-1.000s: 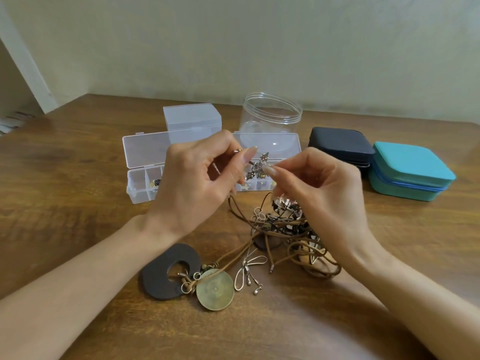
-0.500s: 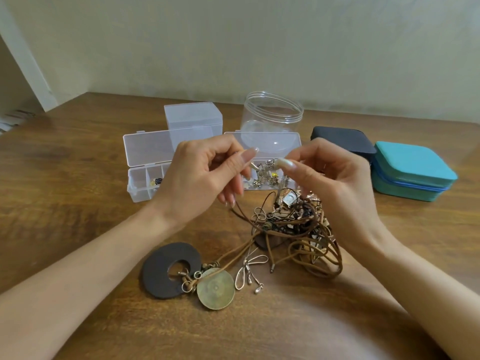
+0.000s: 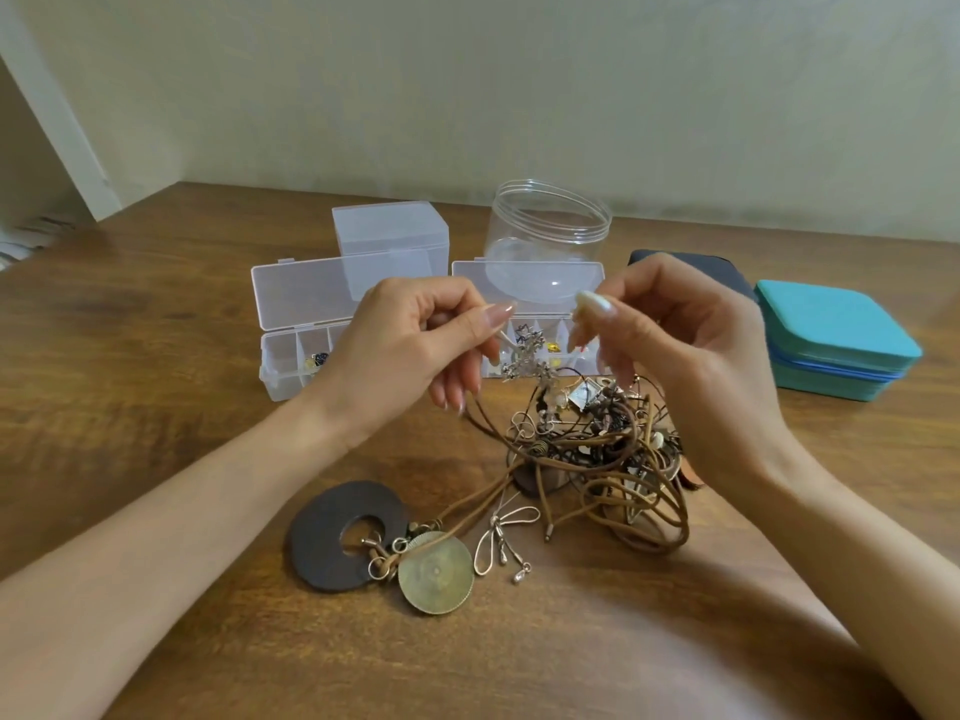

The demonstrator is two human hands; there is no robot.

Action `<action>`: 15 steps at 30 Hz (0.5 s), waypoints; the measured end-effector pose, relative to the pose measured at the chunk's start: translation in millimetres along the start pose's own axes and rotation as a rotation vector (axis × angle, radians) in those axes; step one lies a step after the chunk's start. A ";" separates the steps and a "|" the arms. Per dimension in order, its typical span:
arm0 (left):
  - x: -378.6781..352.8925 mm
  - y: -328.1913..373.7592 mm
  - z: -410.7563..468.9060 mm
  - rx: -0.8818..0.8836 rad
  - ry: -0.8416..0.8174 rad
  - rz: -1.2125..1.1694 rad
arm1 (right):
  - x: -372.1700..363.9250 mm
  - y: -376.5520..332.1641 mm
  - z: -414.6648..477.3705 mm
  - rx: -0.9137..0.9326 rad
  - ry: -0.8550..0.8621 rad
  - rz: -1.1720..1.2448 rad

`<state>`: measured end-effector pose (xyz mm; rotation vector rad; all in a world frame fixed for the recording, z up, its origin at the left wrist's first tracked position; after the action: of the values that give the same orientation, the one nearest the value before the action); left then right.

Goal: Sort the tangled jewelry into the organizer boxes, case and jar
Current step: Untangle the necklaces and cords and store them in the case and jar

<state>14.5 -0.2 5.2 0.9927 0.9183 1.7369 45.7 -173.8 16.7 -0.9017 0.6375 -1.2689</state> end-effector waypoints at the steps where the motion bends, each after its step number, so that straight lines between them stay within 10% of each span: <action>1: -0.8 0.4 -0.4 -0.005 -0.016 0.002 | -0.2 0.2 0.9 -0.030 0.000 0.017; 15: 0.1 13.1 -5.0 -0.153 -0.032 -0.062 | 9.5 22.3 9.9 -0.223 0.039 -0.299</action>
<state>5.5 -5.1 14.8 0.8810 0.7755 1.7067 67.5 -179.8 3.6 -1.1922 0.7028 -1.5036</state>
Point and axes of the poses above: each hand's wrist, its own z-axis towards the middle knuckle, its own x-axis out of the back of the hand, y = z × x, the point moved 4 cm from there along z, towards the middle knuckle, and after that the axes turned 10 degrees about y, right-handed, at the moved point
